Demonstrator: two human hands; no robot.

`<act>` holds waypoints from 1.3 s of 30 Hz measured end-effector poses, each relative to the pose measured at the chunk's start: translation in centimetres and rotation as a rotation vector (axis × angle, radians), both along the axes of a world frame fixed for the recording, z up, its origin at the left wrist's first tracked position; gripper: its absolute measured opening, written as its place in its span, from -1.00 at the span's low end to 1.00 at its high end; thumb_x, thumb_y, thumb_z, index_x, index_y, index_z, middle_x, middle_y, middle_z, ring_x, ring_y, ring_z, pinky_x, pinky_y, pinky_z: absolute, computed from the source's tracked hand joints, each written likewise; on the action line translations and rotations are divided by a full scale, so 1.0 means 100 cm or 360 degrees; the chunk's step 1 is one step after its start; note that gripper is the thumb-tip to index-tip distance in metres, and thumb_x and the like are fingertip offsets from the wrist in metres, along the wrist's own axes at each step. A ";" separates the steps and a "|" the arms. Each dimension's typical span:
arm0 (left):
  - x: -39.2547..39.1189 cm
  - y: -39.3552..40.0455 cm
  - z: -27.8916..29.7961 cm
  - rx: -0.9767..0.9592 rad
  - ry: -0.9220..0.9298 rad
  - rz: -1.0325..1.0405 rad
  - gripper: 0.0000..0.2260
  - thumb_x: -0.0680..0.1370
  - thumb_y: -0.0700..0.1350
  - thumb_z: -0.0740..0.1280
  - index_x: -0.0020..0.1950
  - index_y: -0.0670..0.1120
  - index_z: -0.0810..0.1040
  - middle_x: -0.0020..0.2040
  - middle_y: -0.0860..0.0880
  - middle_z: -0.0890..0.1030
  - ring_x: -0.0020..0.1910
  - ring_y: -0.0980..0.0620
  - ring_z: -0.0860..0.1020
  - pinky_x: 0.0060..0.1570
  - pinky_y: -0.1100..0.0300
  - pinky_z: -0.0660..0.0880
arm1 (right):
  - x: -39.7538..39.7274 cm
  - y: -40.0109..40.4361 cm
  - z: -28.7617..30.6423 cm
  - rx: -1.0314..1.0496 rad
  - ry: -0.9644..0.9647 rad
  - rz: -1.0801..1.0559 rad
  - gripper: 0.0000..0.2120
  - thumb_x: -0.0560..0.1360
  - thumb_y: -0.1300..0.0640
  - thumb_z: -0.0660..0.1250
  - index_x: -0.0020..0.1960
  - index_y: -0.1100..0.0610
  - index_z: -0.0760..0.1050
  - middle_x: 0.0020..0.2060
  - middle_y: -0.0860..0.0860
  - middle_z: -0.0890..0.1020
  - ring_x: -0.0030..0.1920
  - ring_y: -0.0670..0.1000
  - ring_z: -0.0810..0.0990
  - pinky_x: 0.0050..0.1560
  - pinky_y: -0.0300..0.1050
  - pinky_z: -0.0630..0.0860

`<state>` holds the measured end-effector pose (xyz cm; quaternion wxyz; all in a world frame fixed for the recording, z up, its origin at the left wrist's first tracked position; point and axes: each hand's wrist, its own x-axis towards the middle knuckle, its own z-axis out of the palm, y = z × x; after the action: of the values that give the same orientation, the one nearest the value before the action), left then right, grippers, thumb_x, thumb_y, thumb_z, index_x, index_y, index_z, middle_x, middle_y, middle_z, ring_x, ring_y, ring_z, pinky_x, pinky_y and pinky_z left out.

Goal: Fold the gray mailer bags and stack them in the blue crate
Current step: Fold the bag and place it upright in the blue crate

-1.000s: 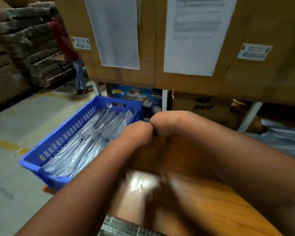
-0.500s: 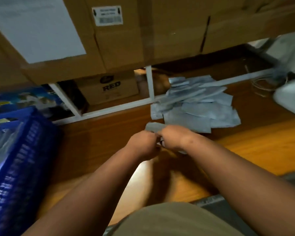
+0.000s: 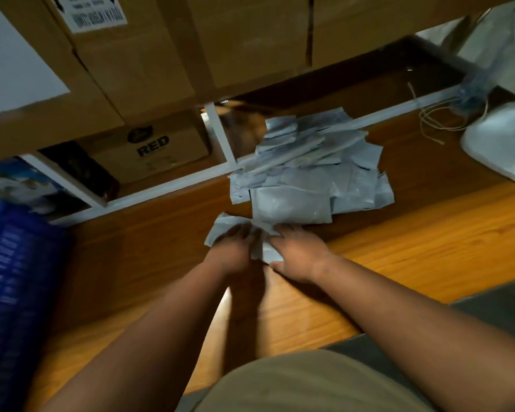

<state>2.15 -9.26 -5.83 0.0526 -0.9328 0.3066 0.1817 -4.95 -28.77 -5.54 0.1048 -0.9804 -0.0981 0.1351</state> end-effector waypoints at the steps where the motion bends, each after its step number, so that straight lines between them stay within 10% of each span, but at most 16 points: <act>1: -0.007 0.007 -0.002 0.0007 -0.0022 0.0013 -0.23 0.65 0.28 0.28 0.74 0.05 0.04 0.73 -0.12 0.08 0.69 -0.20 0.08 0.61 -0.23 0.20 | 0.000 0.003 -0.006 0.0033 -0.0001 0.0033 -0.34 0.54 -0.33 0.32 0.56 -0.09 0.38 0.58 0.05 0.34 0.55 0.19 0.31 0.50 0.20 0.41; 10: -0.107 0.103 -0.018 -0.0017 -0.0250 0.0384 -0.26 0.66 0.42 -0.04 0.74 0.07 0.00 0.72 -0.18 0.11 0.68 -0.25 0.13 0.52 -0.24 0.27 | -0.015 0.073 -0.029 0.0056 -0.0145 0.0544 -0.34 0.61 -0.23 0.22 0.66 -0.06 0.23 0.67 0.08 0.23 0.67 0.18 0.17 0.65 0.32 0.07; 21: -0.141 0.179 -0.017 -0.0133 -0.0470 0.0309 -0.46 0.72 0.29 0.07 0.60 0.04 0.38 0.54 -0.20 0.43 0.34 -0.26 0.46 0.12 -0.13 0.44 | -0.055 0.156 -0.029 -0.0011 -0.0313 0.0413 -0.39 0.68 -0.31 0.00 0.58 -0.01 0.33 0.64 0.13 0.32 0.67 0.14 0.20 0.65 0.41 -0.06; 26: -0.122 0.199 -0.017 -0.0384 -0.0622 0.0310 -0.50 0.69 0.15 0.19 0.53 -0.11 0.49 0.55 -0.19 0.45 0.51 -0.22 0.40 0.36 -0.18 0.40 | -0.050 0.187 -0.017 -0.0035 -0.0384 0.0299 -0.36 0.70 -0.21 0.00 0.67 0.10 0.26 0.67 0.18 0.24 0.69 0.20 0.14 0.67 0.32 0.01; 39: -0.113 0.245 -0.052 -0.0431 -0.0326 0.0275 -0.37 0.72 0.11 -0.01 0.75 -0.13 0.02 0.74 -0.17 0.04 0.73 -0.13 -0.06 0.66 -0.19 0.01 | -0.039 0.264 -0.049 -0.0064 -0.0339 0.0259 -0.36 0.69 -0.08 0.01 0.71 0.18 0.17 0.69 0.16 0.21 0.71 0.15 0.09 0.69 0.23 0.00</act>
<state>-9.12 15.23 -11.05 -0.0585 -0.9679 0.2401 0.0468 -8.80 -2.33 -10.46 0.0627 -0.9799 -0.1851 0.0401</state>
